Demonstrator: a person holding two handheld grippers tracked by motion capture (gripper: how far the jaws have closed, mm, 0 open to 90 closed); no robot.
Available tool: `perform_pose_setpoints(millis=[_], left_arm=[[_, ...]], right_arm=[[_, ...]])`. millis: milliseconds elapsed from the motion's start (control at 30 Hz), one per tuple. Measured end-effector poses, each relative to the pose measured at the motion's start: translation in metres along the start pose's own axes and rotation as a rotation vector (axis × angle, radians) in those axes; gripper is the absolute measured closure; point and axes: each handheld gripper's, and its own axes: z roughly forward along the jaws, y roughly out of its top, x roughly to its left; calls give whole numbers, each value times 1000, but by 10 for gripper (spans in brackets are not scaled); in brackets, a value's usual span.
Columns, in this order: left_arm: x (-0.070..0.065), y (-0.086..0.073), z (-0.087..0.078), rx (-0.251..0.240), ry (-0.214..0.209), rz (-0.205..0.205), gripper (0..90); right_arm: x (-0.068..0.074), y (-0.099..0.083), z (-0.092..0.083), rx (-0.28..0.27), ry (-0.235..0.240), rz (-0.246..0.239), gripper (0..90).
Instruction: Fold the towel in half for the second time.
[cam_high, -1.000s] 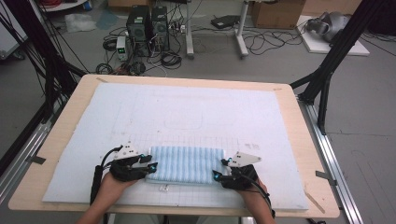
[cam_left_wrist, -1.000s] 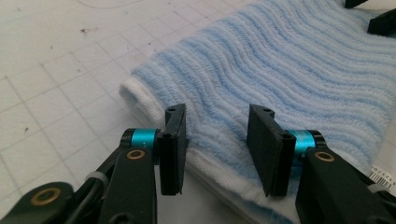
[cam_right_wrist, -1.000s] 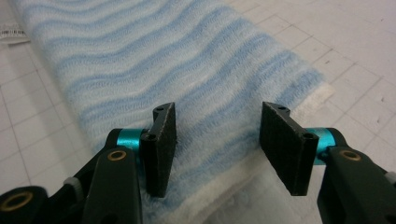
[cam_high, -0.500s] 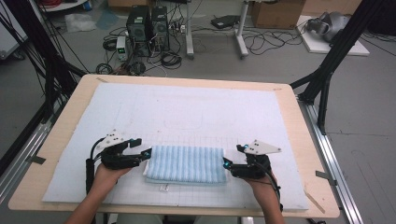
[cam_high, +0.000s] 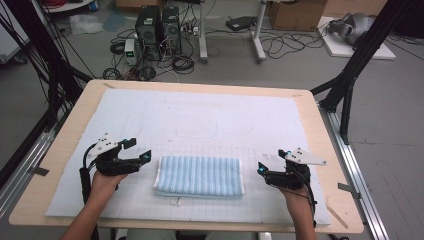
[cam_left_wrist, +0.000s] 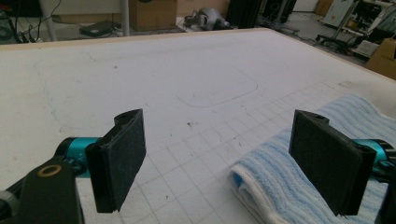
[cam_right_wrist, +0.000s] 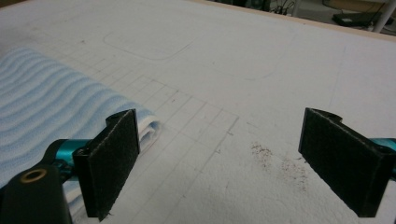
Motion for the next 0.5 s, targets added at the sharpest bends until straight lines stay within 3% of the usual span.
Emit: perform_pose_setpoints(millis=[500], left_arm=[[1, -2, -7, 0, 1, 1, 204]], right_arm=[[-3, 0, -4, -26, -7, 28, 112]])
